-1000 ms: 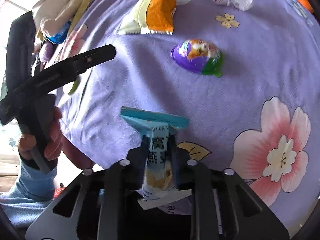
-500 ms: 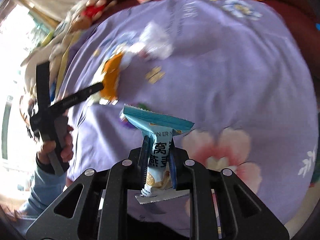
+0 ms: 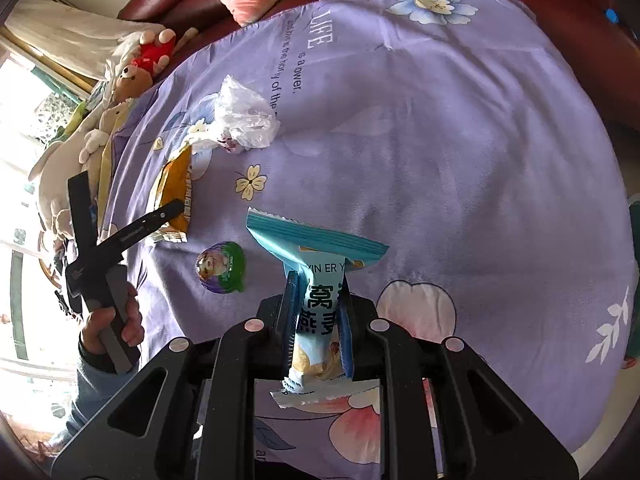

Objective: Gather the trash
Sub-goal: 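Grasp the cream-orange snack bag with the left tool while the right grasps the blue wrapper, then carry both wrappers over the bucket and open both tools to drop them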

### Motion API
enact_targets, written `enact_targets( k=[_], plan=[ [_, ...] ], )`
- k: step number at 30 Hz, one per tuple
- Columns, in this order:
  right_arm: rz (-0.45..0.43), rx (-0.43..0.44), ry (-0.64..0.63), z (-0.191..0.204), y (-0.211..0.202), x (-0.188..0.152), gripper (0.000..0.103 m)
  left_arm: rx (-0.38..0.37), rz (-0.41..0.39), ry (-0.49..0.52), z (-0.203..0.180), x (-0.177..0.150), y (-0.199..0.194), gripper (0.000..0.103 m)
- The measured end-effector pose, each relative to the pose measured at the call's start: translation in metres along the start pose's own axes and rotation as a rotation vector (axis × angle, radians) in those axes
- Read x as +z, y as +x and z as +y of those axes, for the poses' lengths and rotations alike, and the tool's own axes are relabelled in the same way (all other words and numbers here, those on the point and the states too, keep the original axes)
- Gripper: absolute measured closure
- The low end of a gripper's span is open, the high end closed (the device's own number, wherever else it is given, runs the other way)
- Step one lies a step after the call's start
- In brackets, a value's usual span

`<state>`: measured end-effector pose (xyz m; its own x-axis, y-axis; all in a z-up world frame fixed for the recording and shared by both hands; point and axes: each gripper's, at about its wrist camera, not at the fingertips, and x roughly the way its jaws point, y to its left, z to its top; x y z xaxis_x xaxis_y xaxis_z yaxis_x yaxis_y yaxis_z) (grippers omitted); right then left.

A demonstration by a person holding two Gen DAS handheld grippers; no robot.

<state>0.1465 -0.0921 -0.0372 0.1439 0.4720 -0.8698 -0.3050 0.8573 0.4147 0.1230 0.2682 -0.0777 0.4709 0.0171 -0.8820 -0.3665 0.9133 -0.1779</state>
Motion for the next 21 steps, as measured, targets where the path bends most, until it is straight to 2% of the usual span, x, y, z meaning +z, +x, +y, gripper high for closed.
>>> enact_targets(
  k=[1,2,6,11,16,21],
  plan=[
    [-0.001,0.002,0.002,0.000,0.000,-0.001,0.086,0.003,-0.013,-0.011,0.001,-0.001,-0.004,0.036],
    [-0.002,0.005,0.004,-0.002,0.000,-0.001,0.086,0.002,-0.017,-0.022,0.003,-0.002,-0.007,0.037],
    [-0.011,0.019,0.010,-0.006,-0.003,-0.003,0.086,0.019,-0.049,-0.037,0.002,-0.005,-0.019,0.040],
    [-0.029,0.032,0.016,-0.011,-0.013,-0.005,0.086,-0.011,-0.089,-0.022,-0.012,-0.008,-0.047,0.040],
    [-0.063,0.047,0.032,-0.024,-0.028,-0.007,0.086,-0.051,-0.128,0.070,-0.055,-0.012,-0.074,0.040],
    [-0.107,0.057,0.061,-0.044,-0.048,-0.011,0.086,-0.093,-0.126,0.172,-0.111,-0.020,-0.082,0.040]
  ],
)
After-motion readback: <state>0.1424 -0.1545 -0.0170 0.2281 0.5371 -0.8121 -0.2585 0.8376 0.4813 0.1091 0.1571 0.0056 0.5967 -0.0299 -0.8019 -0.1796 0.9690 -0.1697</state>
